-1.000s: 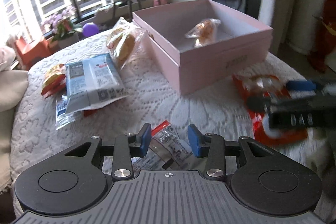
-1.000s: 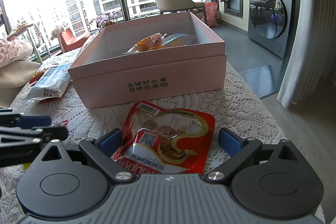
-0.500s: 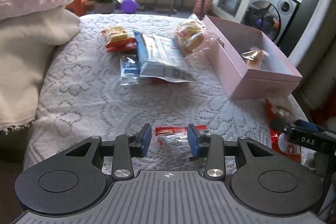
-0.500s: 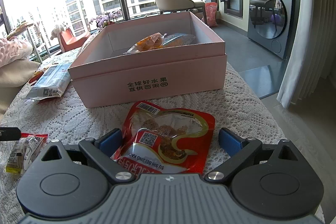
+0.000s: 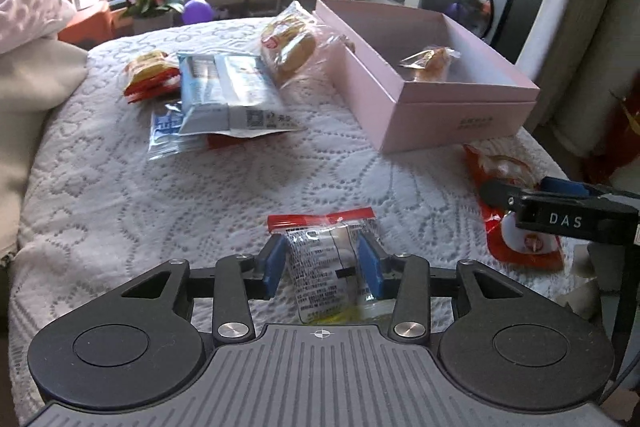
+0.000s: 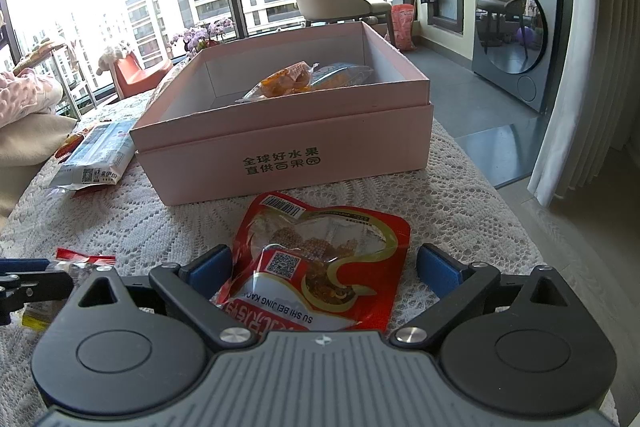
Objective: Organize snacks
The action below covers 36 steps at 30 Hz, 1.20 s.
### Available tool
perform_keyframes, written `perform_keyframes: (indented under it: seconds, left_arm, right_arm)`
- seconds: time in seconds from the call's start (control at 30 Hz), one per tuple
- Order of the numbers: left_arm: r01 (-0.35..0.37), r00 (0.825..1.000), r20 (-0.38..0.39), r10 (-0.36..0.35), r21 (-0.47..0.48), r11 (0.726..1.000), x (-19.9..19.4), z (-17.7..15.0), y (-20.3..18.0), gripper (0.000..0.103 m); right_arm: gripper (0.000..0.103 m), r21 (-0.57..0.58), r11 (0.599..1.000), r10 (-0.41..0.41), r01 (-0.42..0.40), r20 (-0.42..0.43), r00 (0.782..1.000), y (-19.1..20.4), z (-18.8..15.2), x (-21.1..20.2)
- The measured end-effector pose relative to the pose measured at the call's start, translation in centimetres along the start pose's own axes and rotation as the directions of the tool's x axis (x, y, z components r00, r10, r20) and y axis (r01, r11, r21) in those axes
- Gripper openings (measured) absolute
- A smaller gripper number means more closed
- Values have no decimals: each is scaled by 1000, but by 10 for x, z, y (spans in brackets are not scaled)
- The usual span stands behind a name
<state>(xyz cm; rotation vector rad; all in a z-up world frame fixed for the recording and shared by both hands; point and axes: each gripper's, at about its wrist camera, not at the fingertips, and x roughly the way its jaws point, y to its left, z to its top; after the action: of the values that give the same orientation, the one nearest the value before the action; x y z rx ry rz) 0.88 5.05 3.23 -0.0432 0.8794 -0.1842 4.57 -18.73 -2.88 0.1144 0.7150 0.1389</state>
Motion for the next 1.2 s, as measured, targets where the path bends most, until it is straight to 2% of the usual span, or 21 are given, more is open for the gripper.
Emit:
perform_keyframes:
  seconds: [0.1, 0.2, 0.3, 0.4, 0.5, 0.57, 0.63, 0.77, 0.87, 0.97, 1.2]
  left_arm:
    - [26, 1000, -10, -26, -5, 1000, 0, 5, -2, 45]
    - [18, 998, 56, -18, -10, 1000, -14, 9, -5, 45]
    - [-5, 998, 66, 2, 44, 999, -19, 11, -16, 45]
    - [-47, 999, 23, 44, 142, 989, -4, 4, -34, 45]
    - [-45, 999, 25, 41, 214, 976, 2, -2, -48, 55]
    - [-10, 1000, 8, 9, 203, 979, 4, -2, -50, 69]
    - [2, 1000, 2, -3, 192, 981, 5, -2, -49, 71]
    - [14, 1000, 2, -15, 170, 985, 6, -1, -46, 71]
    - [35, 999, 13, -37, 114, 993, 1, 2, -39, 67]
    - [20, 999, 43, -23, 80, 997, -10, 3, -30, 67]
    - [-5, 1000, -15, 5, -33, 999, 0, 1, -6, 65]
  right_arm:
    - [100, -2, 1000, 1, -1, -1, 1000, 0, 0, 0]
    - [100, -4, 1000, 2, -2, -2, 1000, -1, 0, 0]
    - [100, -3, 1000, 3, -3, -1, 1000, 0, 0, 0]
    - [100, -1, 1000, 5, -5, -1, 1000, -1, 0, -1]
    - [100, 6, 1000, 12, -12, 3, 1000, -2, 0, -1]
    - [100, 8, 1000, 14, -14, 3, 1000, -3, 0, -1]
    - [100, 9, 1000, 15, -15, 4, 1000, -4, 1, -1]
    - [100, 10, 1000, 16, -16, 4, 1000, -4, 1, -1]
    - [100, 9, 1000, 15, -15, 4, 1000, -4, 1, -2]
    - [100, 9, 1000, 15, -15, 4, 1000, -4, 1, -2]
    - [100, 10, 1000, 15, -15, 4, 1000, -4, 1, -2]
